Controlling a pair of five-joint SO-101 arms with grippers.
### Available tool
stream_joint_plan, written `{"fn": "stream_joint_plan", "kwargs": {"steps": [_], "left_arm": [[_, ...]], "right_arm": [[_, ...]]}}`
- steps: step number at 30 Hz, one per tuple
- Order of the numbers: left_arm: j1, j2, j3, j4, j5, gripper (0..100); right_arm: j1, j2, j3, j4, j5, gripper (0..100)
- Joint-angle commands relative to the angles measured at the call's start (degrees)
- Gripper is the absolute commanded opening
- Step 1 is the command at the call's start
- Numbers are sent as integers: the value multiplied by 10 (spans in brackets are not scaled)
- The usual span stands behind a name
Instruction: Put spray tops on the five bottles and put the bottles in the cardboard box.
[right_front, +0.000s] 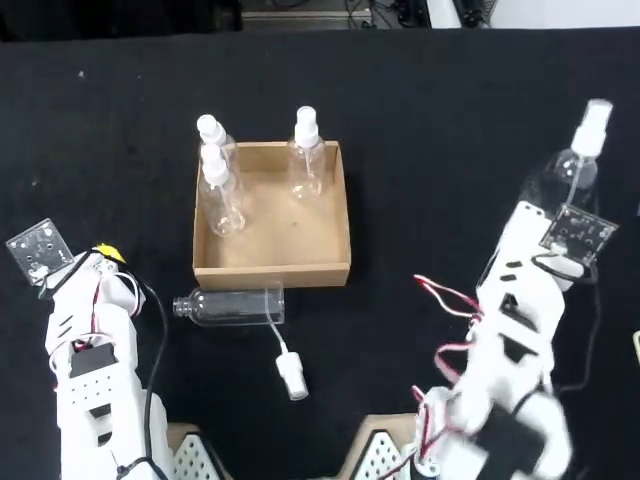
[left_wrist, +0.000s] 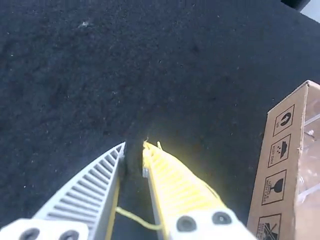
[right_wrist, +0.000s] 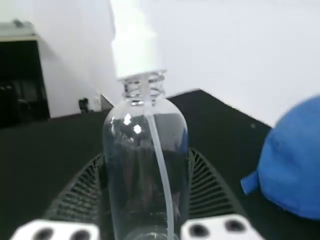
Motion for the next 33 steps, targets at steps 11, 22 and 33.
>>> {"fn": "stream_joint_plan", "kwargs": {"steps": [11,22,33], "left_arm": [[0,-6,-4,-15,3,44],[0,-6,-4,-16,3,44],[0,-6,-5,-16,3,44]], "right_arm": [[47,406,-134,-371,4,11],[43,568,-148,-535,4,11],[41,603,-160,-538,4,16]]}}
